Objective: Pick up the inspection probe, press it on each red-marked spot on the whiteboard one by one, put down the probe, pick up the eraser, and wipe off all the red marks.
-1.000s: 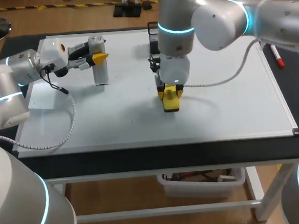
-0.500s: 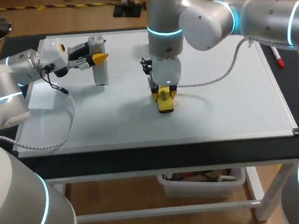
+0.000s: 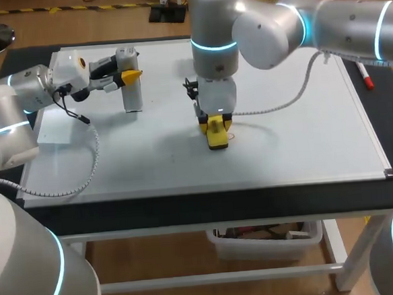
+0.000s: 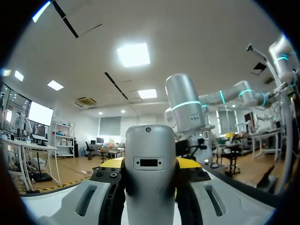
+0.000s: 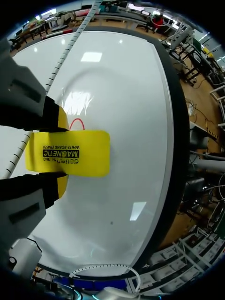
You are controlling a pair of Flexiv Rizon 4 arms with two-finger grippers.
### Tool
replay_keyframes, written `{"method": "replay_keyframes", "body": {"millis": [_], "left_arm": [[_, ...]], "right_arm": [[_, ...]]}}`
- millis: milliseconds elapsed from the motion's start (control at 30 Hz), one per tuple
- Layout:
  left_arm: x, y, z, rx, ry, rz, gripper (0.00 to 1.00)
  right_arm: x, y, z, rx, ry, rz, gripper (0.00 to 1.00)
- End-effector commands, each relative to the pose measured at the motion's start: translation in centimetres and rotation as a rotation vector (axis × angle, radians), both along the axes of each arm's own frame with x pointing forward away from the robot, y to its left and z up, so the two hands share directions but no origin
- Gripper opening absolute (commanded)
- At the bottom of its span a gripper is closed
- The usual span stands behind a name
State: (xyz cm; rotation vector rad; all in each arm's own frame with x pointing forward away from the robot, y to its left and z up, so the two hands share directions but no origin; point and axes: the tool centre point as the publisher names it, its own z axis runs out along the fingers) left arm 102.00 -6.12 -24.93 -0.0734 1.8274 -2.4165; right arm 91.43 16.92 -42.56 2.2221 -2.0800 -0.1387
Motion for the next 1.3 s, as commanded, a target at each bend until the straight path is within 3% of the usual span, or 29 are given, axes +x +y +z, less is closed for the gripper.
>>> {"method": "replay_keyframes", "body": {"millis": [33, 1000, 1300], "left_arm": [[-0.1, -0.1, 0.1, 0.001, -0.001, 0.004, 0.0], [-0.1, -0.1, 0.1, 0.001, -0.001, 0.004, 0.0], [-0.1, -0.1, 0.1, 0.001, -0.001, 0.004, 0.0]], "right_arm": [[-0.3, -0.3, 0.0, 0.0, -0.008, -0.001, 0.0], [-0.4, -7.1, -0.5, -0.04, -0.014, -0.147, 0.0], [0.3, -8.9, 0.9, -0.002, -0.028, -0.19, 0.0]]}}
